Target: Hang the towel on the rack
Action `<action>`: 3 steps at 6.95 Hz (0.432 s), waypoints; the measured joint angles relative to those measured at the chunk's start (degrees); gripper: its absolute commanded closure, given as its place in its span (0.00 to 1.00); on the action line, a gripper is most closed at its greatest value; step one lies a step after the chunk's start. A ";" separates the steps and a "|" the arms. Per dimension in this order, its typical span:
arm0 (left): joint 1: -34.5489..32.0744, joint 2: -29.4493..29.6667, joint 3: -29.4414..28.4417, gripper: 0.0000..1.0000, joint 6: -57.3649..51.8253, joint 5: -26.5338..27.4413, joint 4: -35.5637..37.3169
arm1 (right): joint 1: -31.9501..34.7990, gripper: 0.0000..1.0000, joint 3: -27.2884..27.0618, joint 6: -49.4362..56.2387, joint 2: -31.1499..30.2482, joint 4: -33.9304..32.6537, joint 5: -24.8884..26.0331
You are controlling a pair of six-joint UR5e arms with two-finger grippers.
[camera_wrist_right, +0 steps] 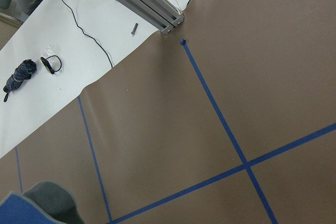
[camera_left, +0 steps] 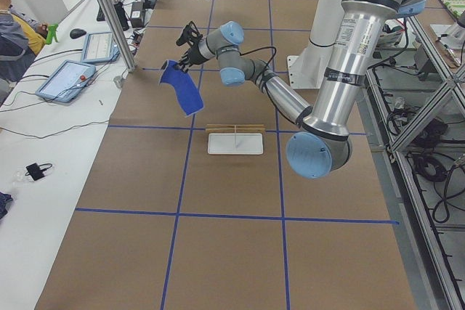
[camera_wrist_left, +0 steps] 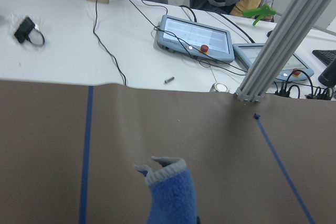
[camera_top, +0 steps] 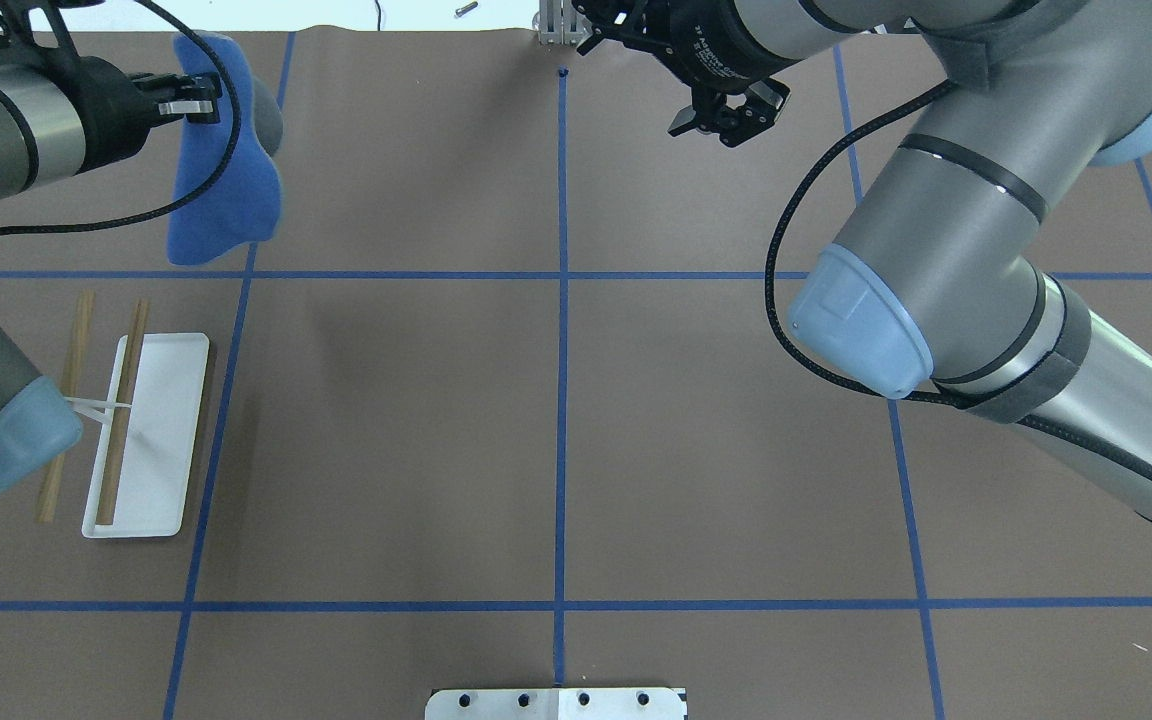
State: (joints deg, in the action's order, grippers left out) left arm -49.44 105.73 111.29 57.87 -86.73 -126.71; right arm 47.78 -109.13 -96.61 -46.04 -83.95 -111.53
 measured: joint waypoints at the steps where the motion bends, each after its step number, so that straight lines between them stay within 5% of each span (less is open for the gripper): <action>1: 0.18 -2.15 2.56 1.00 7.06 0.05 -0.38 | 0.16 0.00 -0.04 0.08 -1.08 1.14 0.00; 3: 1.08 -12.51 6.18 1.00 13.66 0.31 -9.90 | 1.35 0.00 -1.84 0.94 -4.60 2.02 -0.10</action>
State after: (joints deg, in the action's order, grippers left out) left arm -48.36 93.22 117.47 71.53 -86.42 -136.61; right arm 49.13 -110.97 -95.67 -50.64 -81.94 -111.63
